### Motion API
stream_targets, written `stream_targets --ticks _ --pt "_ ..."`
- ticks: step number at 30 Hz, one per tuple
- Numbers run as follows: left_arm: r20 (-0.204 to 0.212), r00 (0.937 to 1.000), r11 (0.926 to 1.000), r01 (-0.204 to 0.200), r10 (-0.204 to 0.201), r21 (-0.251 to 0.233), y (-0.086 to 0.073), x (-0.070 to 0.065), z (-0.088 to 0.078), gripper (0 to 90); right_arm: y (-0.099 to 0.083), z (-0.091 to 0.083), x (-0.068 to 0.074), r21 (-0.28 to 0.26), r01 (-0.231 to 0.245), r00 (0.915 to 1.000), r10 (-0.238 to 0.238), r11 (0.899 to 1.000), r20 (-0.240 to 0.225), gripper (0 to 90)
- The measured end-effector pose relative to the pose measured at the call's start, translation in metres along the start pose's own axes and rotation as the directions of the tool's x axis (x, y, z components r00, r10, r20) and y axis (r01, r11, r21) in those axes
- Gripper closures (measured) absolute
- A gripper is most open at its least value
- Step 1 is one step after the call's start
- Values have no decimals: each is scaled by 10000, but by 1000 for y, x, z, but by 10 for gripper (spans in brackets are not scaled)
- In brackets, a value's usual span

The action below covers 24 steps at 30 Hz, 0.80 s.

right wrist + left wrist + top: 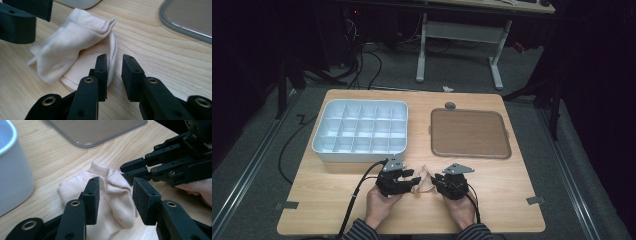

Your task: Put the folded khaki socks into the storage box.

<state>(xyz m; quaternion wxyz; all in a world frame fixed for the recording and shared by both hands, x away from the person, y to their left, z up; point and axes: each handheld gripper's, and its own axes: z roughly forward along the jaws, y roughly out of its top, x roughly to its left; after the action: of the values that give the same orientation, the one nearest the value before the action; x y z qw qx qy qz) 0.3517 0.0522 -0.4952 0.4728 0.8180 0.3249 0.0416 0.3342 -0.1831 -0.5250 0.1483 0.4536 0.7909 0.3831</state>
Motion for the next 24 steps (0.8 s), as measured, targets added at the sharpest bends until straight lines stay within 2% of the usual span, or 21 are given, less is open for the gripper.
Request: stream_targets --ticks 6,12,17,24 --pt "-370 9985 9991 412 -409 96 -9 8 -6 565 1 -11 0 -160 -10 10000 10 9999 -8 763" --pt "-1111 9906 9956 846 -796 411 -22 19 -4 510 10 -24 7 -502 236 9996 -244 9985 -158 765" --pt "-1334 9873 9929 966 -867 691 -26 22 2 467 17 -28 21 -707 491 9983 -511 9963 -274 698" --pt "-1569 9844 9928 929 -802 757 -27 21 6 450 31 -18 37 -446 818 9960 -833 9956 -313 575"
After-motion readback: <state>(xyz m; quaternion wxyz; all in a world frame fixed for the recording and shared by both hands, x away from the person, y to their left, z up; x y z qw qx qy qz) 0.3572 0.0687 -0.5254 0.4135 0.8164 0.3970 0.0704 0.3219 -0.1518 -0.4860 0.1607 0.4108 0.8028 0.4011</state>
